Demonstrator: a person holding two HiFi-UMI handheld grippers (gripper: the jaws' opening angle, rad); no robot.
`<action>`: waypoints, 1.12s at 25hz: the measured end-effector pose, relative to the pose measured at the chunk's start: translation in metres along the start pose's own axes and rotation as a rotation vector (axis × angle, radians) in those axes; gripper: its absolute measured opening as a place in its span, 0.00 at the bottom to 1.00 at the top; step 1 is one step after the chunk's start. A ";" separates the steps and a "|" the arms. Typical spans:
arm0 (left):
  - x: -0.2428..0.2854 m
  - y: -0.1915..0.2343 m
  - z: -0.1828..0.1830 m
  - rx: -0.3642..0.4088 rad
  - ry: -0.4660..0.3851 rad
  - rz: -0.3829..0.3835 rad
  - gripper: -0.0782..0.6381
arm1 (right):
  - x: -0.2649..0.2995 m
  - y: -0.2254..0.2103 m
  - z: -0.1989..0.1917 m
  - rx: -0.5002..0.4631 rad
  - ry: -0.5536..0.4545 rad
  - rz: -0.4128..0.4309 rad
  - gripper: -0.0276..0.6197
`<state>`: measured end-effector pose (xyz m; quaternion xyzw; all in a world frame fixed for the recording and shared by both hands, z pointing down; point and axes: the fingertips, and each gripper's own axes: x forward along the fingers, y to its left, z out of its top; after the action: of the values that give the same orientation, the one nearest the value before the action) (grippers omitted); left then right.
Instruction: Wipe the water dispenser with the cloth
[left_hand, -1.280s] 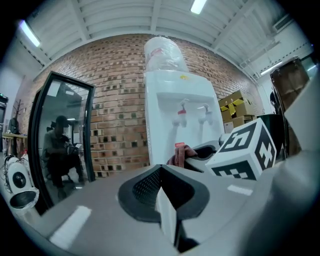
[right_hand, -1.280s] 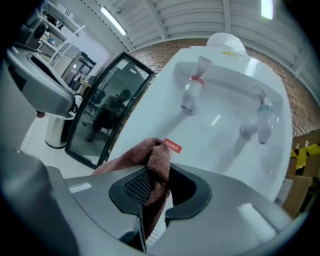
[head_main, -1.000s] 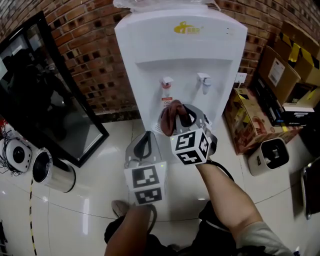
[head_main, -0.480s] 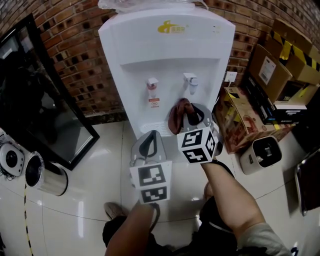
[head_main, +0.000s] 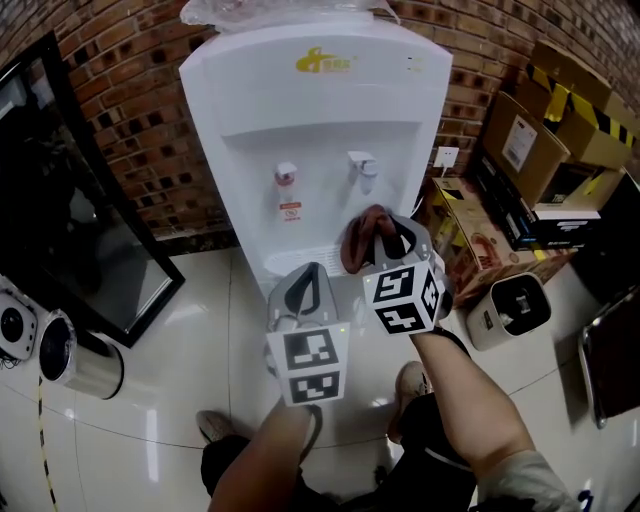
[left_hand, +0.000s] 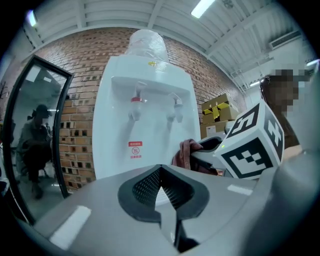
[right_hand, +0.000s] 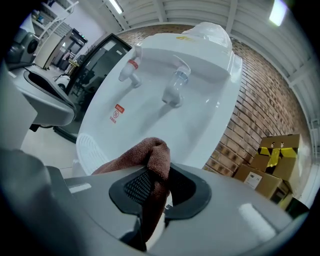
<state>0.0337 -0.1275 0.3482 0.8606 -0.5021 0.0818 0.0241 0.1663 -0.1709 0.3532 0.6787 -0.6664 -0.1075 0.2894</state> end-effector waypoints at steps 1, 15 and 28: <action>0.002 -0.002 0.000 0.001 -0.001 -0.005 0.11 | -0.003 -0.002 -0.001 -0.006 -0.001 0.000 0.17; 0.028 -0.036 -0.002 0.006 0.005 -0.093 0.11 | -0.028 -0.039 -0.019 -0.036 0.033 -0.031 0.17; 0.040 -0.035 -0.011 0.054 0.027 -0.122 0.11 | -0.018 -0.053 -0.042 -0.015 0.095 -0.012 0.17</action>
<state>0.0823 -0.1430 0.3669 0.8887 -0.4461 0.1053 0.0124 0.2318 -0.1464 0.3542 0.6849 -0.6469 -0.0818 0.3250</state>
